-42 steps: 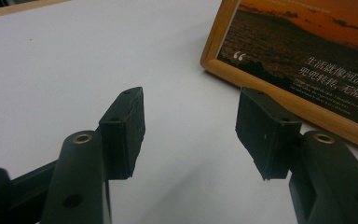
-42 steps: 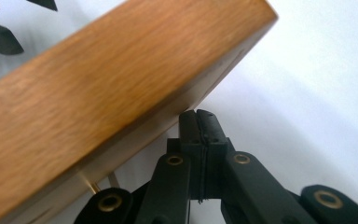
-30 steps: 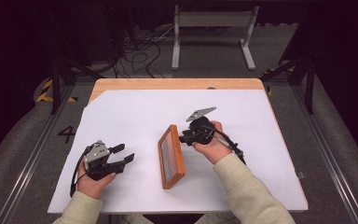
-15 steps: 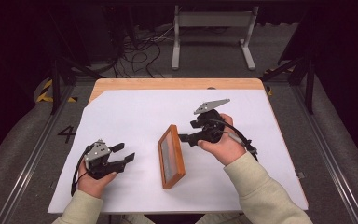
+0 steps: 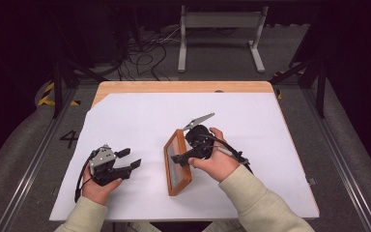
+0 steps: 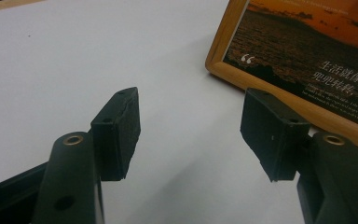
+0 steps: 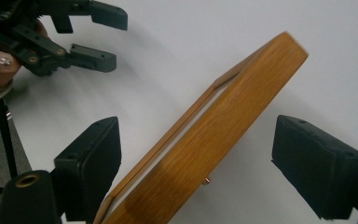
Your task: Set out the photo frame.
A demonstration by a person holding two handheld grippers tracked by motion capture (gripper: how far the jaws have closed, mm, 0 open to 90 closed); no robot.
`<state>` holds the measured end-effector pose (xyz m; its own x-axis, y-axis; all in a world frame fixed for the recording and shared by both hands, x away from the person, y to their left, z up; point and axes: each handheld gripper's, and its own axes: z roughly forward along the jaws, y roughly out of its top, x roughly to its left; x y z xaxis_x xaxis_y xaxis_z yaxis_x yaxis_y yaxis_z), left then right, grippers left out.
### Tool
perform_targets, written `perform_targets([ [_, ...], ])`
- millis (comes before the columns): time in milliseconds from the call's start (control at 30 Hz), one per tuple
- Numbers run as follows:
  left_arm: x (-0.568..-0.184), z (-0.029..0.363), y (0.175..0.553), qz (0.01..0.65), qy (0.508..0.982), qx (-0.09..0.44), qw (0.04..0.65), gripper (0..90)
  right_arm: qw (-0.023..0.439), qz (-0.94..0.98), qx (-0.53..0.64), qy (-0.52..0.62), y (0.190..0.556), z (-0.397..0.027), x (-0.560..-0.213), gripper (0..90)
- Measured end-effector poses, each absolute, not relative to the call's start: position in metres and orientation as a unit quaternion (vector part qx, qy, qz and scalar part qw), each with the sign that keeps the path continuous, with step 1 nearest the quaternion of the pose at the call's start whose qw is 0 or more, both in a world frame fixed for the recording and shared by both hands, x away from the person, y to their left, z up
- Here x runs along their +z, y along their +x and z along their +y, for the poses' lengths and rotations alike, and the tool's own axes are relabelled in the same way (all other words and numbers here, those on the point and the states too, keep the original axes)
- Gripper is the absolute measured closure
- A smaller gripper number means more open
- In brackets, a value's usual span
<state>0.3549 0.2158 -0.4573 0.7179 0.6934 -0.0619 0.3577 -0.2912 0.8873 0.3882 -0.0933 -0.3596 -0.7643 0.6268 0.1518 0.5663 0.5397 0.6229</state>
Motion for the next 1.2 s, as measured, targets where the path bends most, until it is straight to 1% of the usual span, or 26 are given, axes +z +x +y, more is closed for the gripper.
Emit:
perform_targets([
  [33, -0.457, 0.216, 0.355, 0.335, 0.785, 0.17, 0.493, 38.5, 0.045, 0.876, 0.338, 0.34, 0.388, -0.093, -0.36, 16.3],
  [100, -0.458, 0.216, 0.355, 0.335, 0.785, 0.169, 0.492, 38.4, 0.037, 0.876, 0.333, 0.348, 0.389, -0.089, -0.37, 16.3],
  [167, -0.458, 0.217, 0.355, 0.331, 0.788, 0.171, 0.49, 38.4, 0.04, 0.877, 0.328, 0.349, 0.389, -0.086, -0.375, 16.7],
  [233, -0.458, 0.216, 0.355, 0.331, 0.788, 0.171, 0.49, 38.3, 0.037, 0.879, 0.324, 0.349, 0.388, -0.083, -0.381, 21.5],
  [267, -0.459, 0.216, 0.355, 0.331, 0.788, 0.17, 0.49, 38.3, 0.022, 0.879, 0.322, 0.352, 0.387, -0.081, -0.382, 25.0],
  [367, -0.459, 0.215, 0.355, 0.334, 0.788, 0.167, 0.49, 38.3, 0.019, 0.876, 0.325, 0.356, 0.386, -0.081, -0.38, 33.4],
  [400, -0.459, 0.215, 0.355, 0.334, 0.788, 0.166, 0.49, 38.3, 0.017, 0.878, 0.315, 0.359, 0.386, -0.081, -0.38, 39.6],
  [533, -0.459, 0.215, 0.355, 0.33, 0.789, 0.164, 0.492, 39.8, 0.015, 0.876, 0.31, 0.369, 0.385, -0.081, -0.38, 42.7],
  [700, -0.459, 0.215, 0.355, 0.333, 0.788, 0.165, 0.491, 39.3, 0.027, 0.877, 0.3, 0.373, 0.383, -0.079, -0.378, 46.0],
  [767, -0.459, 0.215, 0.355, 0.334, 0.787, 0.166, 0.492, 38.8, 0.025, 0.877, 0.297, 0.376, 0.384, -0.079, -0.377, 49.9],
  [800, -0.459, 0.216, 0.355, 0.332, 0.787, 0.168, 0.492, 38.9, 0.021, 0.878, 0.295, 0.377, 0.384, -0.08, -0.376, 55.5],
  [833, -0.459, 0.216, 0.355, 0.332, 0.787, 0.168, 0.492, 38.8, 0.021, 0.878, 0.295, 0.377, 0.384, -0.08, -0.376, 55.5],
  [867, -0.459, 0.215, 0.355, 0.333, 0.787, 0.166, 0.491, 38.8, 0.021, 0.878, 0.293, 0.378, 0.385, -0.081, -0.375, 58.6],
  [1000, -0.459, 0.216, 0.355, 0.333, 0.787, 0.168, 0.492, 38.7, 0.007, 0.881, 0.276, 0.385, 0.387, -0.079, -0.372, 63.4],
  [1100, -0.459, 0.217, 0.355, 0.335, 0.785, 0.167, 0.493, 38.7, -0.004, 0.884, 0.264, 0.387, 0.388, -0.078, -0.367, 69.0],
  [1133, -0.459, 0.217, 0.355, 0.335, 0.785, 0.169, 0.493, 38.7, -0.005, 0.885, 0.267, 0.382, 0.388, -0.077, -0.365, 70.3],
  [1200, -0.459, 0.218, 0.355, 0.335, 0.785, 0.169, 0.493, 38.4, 0.005, 0.895, 0.265, 0.36, 0.388, -0.078, -0.36, 70.3],
])
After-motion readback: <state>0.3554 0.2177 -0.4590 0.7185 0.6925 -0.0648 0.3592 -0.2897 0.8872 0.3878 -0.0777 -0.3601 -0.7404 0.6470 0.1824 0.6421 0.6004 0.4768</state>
